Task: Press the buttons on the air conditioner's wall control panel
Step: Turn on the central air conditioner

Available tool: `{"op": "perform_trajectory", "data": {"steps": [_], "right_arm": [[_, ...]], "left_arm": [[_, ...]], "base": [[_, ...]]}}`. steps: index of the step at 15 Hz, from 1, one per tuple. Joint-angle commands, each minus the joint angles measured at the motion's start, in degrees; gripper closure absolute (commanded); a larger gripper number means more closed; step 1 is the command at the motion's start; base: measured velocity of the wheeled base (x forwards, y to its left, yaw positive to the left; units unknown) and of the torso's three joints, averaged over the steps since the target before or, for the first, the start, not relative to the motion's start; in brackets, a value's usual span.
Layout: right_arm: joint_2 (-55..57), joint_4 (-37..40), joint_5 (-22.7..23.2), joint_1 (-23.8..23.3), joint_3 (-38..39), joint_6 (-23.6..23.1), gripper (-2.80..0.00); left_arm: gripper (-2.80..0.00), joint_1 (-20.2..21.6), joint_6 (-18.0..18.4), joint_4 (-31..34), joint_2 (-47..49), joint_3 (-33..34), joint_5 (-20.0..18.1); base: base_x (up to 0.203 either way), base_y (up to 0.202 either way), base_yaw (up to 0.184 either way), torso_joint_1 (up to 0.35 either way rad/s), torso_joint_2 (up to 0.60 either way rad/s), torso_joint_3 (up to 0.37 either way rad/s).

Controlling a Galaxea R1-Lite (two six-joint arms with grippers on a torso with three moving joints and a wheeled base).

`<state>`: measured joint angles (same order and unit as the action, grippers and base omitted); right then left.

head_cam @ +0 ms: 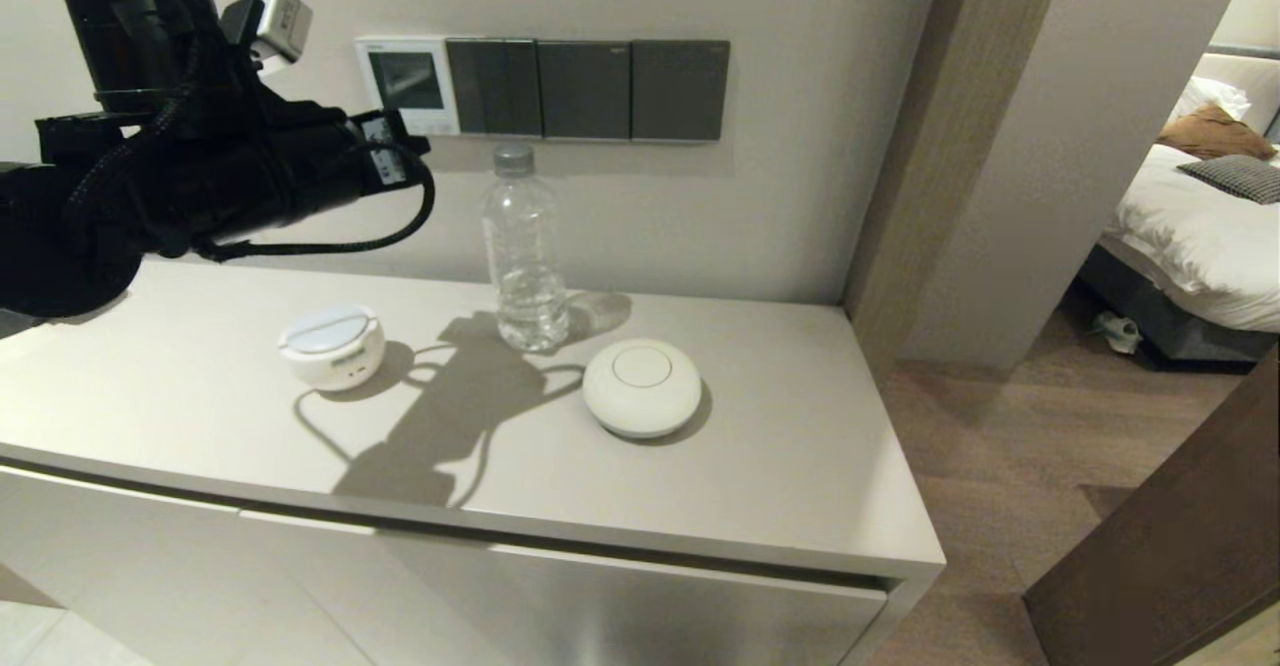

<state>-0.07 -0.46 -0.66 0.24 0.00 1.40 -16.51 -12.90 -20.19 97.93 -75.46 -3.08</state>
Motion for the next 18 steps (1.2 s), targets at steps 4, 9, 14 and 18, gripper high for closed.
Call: {"op": "perform_trajectory", "data": {"steps": [4, 9, 14, 18], "right_arm": [[-0.10, -0.06, -0.04, 0.02, 0.18, 0.00, 0.00], [-0.10, 0.02, -0.04, 0.02, 0.18, 0.00, 0.00], [-0.10, 0.01, 0.03, 0.02, 0.18, 0.00, 0.00], [-0.10, 0.02, -0.04, 0.02, 0.18, 0.00, 0.00]], "left_arm": [[0.00, 0.06, -0.02, -1.81, 4.65, -2.23, 0.76], [0.00, 0.00, 0.01, -1.90, 6.21, -3.66, 0.73], [0.00, 0.15, -0.02, -1.87, 7.07, -5.81, 0.93], [0.00, 0.33, -0.02, -1.91, 8.81, -7.87, 1.59]], "base": [[0.000, 0.000, 0.000, 0.000, 0.00, 0.000], [0.000, 0.000, 0.000, 0.000, 0.00, 0.000], [0.000, 0.000, 0.000, 0.000, 0.00, 0.000], [0.000, 0.000, 0.000, 0.000, 0.00, 0.000]]}}
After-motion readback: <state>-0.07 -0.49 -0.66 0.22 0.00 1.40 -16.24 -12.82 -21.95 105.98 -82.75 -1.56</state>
